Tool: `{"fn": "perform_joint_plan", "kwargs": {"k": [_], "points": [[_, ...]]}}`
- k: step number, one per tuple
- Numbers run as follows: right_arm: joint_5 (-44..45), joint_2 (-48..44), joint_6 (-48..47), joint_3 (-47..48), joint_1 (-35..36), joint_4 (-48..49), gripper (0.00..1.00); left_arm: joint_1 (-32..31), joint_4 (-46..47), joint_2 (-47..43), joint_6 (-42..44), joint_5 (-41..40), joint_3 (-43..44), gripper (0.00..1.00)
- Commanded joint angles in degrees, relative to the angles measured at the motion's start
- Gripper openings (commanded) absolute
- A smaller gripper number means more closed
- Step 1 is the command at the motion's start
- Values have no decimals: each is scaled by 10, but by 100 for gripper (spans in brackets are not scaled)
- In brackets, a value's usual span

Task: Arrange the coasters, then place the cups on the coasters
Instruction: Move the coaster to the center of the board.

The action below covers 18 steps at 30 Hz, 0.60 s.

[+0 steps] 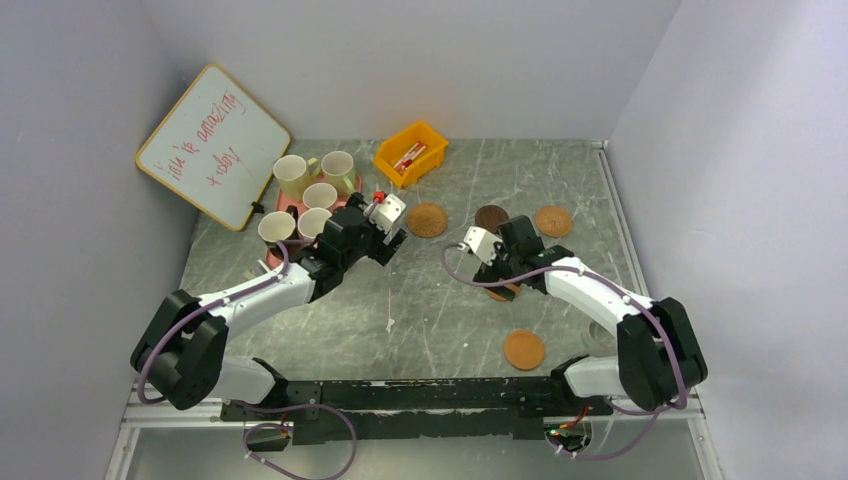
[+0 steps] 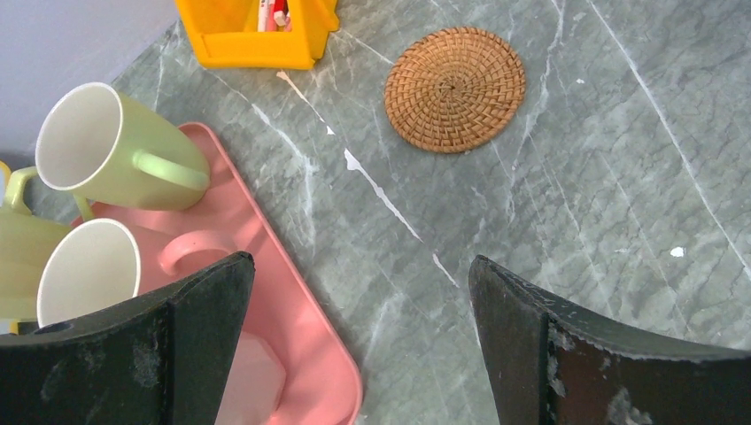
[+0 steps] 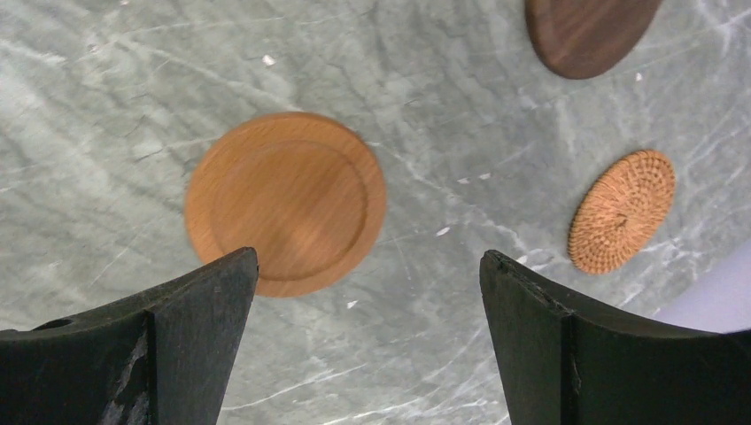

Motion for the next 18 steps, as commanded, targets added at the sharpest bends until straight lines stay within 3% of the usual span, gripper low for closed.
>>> {"fn": "perform_joint_plan", "kwargs": {"k": [1,12,18], "points": [[-36,-29,-28,-11,2,11,100,3,28,-14,-6,0,-4,96],[-39,62,-41,-35,26,110,100,3,27,-10,-6,-1,-2,97],[-54,108,-33,-15,68,102,100,4,28,-9,-6,-1,-2,96]]}}
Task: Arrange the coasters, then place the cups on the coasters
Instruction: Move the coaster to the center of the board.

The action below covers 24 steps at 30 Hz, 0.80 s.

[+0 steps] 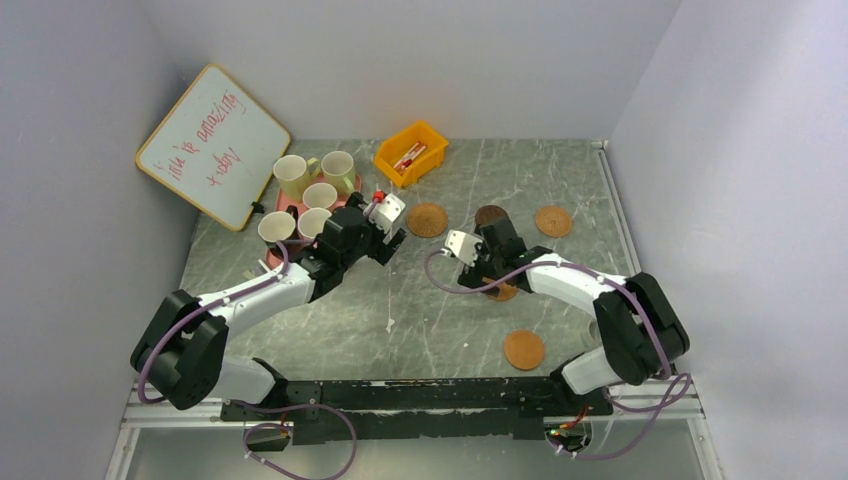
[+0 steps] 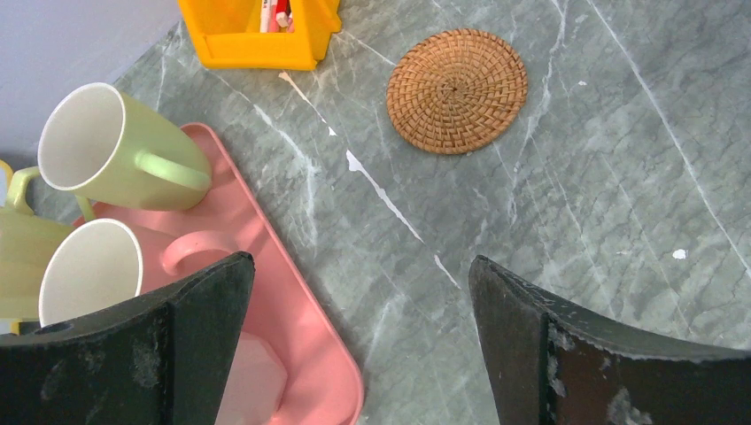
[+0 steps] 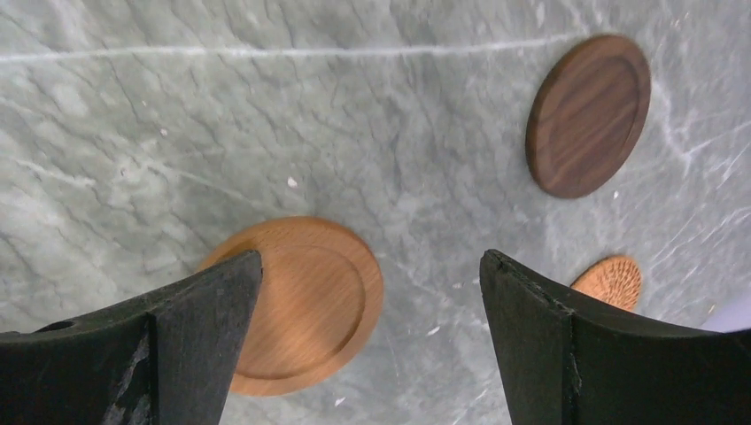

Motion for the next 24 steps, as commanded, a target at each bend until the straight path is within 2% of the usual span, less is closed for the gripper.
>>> {"fn": "perform_joint_plan", "kwargs": {"k": [1,17,24], "points": [[-38,37,3,-1,37,-3,100,3,22,-8,-7,-1,2,96],[-40,102,39,56,116,25,100,4,23,-7,-6,-7,3,96],[-22,98,38,43,132,51,100,5,23,-4,-6,-6,3,96]]}}
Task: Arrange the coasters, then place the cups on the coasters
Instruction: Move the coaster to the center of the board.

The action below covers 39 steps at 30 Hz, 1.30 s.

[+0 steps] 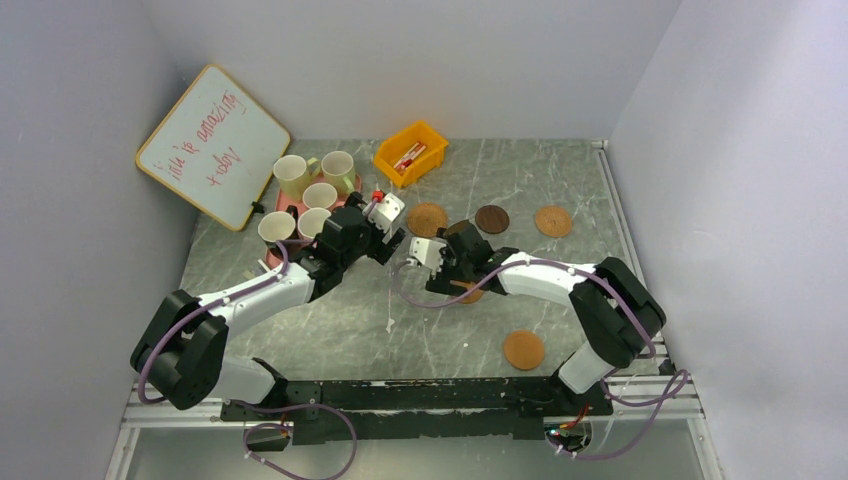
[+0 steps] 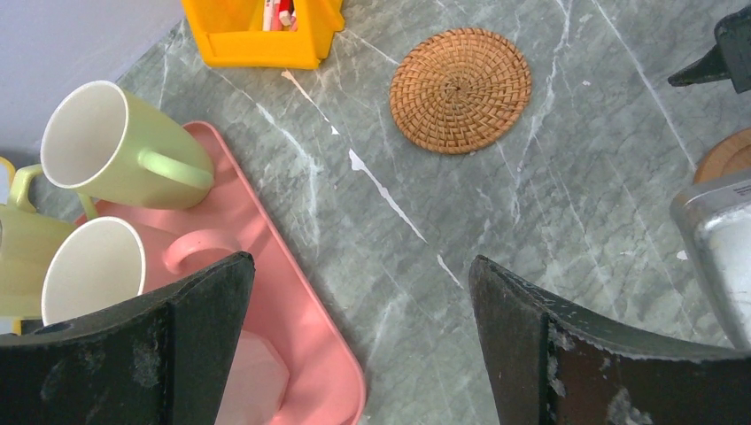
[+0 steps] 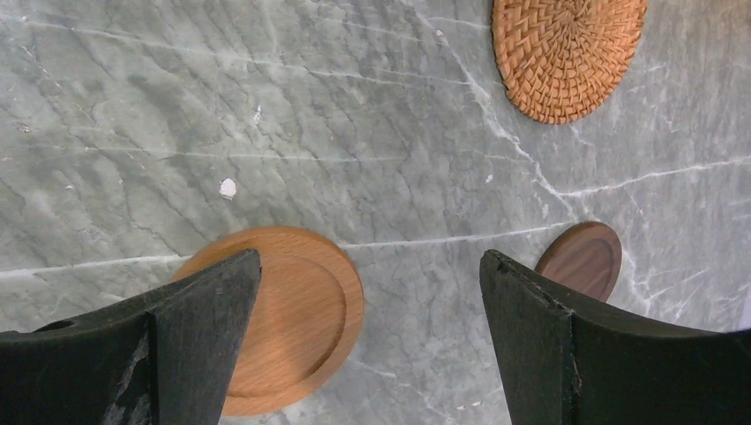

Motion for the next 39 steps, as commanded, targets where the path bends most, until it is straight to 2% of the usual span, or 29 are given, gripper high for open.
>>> {"fn": "perform_joint_plan", "kwargs": {"k": [1,18,26,28,33,39], "points": [[-15,18,22,-19,12,0,100,2,23,-4,-7,-6,4,96],[32,-13,25,-43,11,86,100,2,23,-4,-5,-11,4,96],[20,-123,28,-40,0,84,100,3,24,0,-5,-12,4,96],[14,-147,27,-31,-12,62,100,2,24,1,-5,-11,4,96],[-66,-211,5,-6,-94,-54,100,4,22,1,-6,-8,5,96],[-96,-313,-103,-34,-154,-217,100,3,20,5,-6,-4,7,96]]}}
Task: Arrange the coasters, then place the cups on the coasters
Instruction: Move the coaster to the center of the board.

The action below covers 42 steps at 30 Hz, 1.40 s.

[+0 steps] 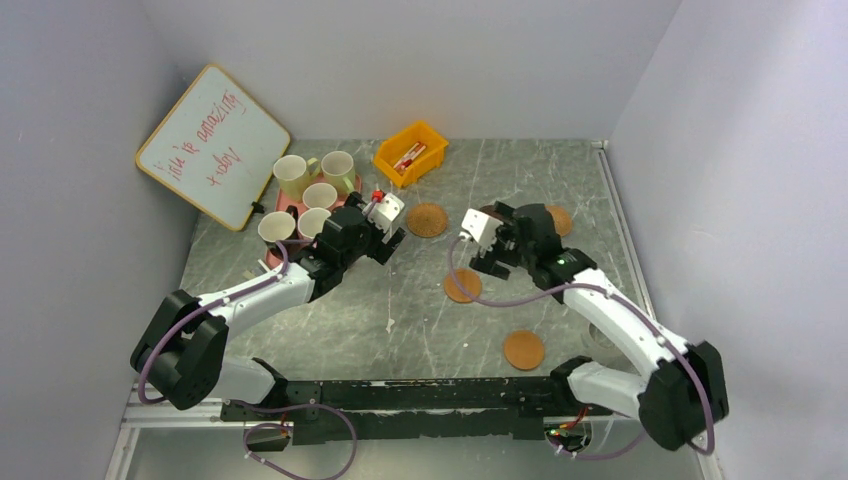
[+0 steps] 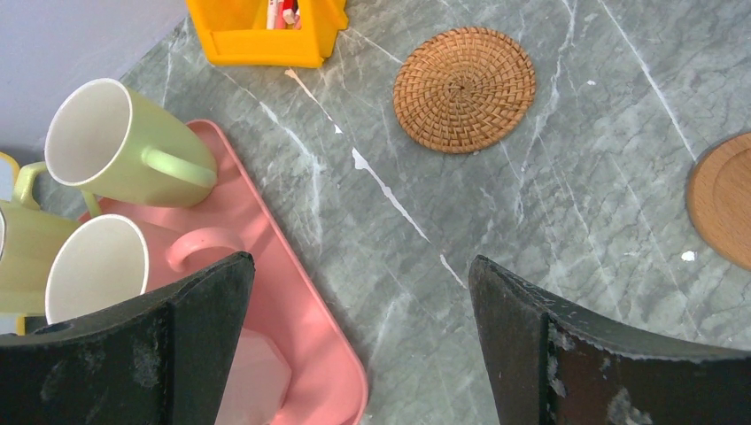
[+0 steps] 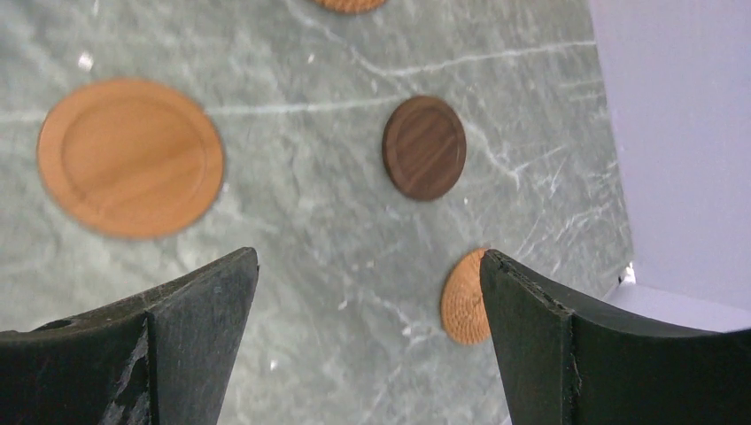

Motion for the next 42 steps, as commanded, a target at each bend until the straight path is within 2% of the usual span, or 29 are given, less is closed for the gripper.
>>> {"fn": "perform_joint_plan", "kwargs": {"k": [1,7,22,27,36,42], "points": [[-45,-79,-94,-19,-23,-154,100,3,19,6,-6,1,7,96],[-37,-136,-159,-69,-37,-267,100,3,18,4,-5,1,7,96],[-47,-117,-199,-128,-38,-325,100,4,18,9,-1,-7,8,96],[-35,-103,-201,-144,-37,-299,100,4,17,16,-1,-8,11,96],[55,-41,-189,-189,-38,-184,100,5,18,16,0,-11,10,96],[110,-43,-228,-202,-91,-108,100,5,17,15,-1,-10,11,96]]}}
